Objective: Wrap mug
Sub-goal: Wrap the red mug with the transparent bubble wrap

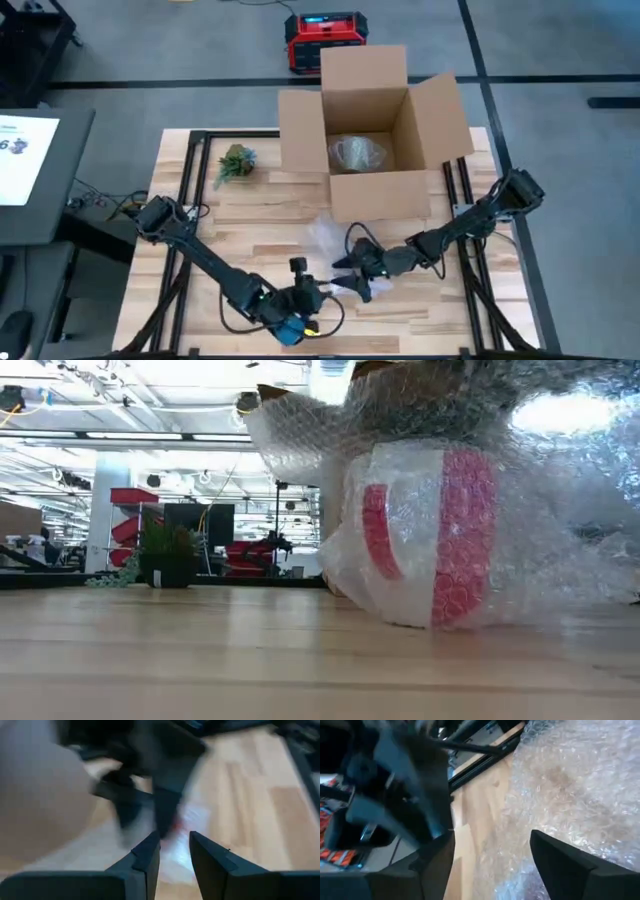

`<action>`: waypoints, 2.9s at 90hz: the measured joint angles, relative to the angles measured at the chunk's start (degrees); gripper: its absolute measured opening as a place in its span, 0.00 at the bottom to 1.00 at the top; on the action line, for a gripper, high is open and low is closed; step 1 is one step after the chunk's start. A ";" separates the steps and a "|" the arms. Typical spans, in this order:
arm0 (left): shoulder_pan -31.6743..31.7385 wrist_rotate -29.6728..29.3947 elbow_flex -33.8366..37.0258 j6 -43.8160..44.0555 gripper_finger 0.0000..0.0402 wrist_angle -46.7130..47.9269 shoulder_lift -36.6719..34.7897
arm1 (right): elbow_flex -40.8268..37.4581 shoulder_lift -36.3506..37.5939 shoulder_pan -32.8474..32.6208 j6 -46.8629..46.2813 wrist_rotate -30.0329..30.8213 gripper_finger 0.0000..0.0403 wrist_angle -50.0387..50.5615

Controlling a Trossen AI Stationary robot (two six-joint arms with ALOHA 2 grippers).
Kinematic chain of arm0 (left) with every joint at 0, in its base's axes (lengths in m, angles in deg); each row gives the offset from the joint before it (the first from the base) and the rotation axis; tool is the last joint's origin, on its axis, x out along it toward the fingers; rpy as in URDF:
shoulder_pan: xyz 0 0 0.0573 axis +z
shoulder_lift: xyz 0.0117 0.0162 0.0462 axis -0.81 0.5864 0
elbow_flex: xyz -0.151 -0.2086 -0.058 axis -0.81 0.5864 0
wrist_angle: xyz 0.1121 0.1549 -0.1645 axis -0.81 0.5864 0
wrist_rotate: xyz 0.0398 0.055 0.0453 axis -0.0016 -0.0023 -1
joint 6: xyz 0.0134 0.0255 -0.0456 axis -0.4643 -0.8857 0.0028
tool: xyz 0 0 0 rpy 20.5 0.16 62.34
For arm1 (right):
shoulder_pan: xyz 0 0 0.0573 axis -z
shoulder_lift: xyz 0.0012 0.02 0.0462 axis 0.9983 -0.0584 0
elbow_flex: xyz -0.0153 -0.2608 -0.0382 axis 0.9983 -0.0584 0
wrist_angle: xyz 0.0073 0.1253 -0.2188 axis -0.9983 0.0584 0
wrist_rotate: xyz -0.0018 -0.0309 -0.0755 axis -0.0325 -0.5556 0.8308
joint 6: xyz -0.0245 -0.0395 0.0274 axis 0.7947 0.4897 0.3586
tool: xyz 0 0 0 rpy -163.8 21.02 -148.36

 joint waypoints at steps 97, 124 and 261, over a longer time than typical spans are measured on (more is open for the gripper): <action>3.76 4.16 0.47 22.19 0.21 23.10 0.09 | 0.04 3.50 -3.45 1.33 -9.87 0.61 4.00; 3.76 6.34 0.47 21.98 0.21 24.48 0.11 | 5.73 3.11 -4.82 -1.54 -10.78 0.61 22.01; 5.71 11.25 9.28 22.81 0.21 18.59 -0.72 | 34.53 -8.61 -9.06 12.84 5.80 0.56 54.74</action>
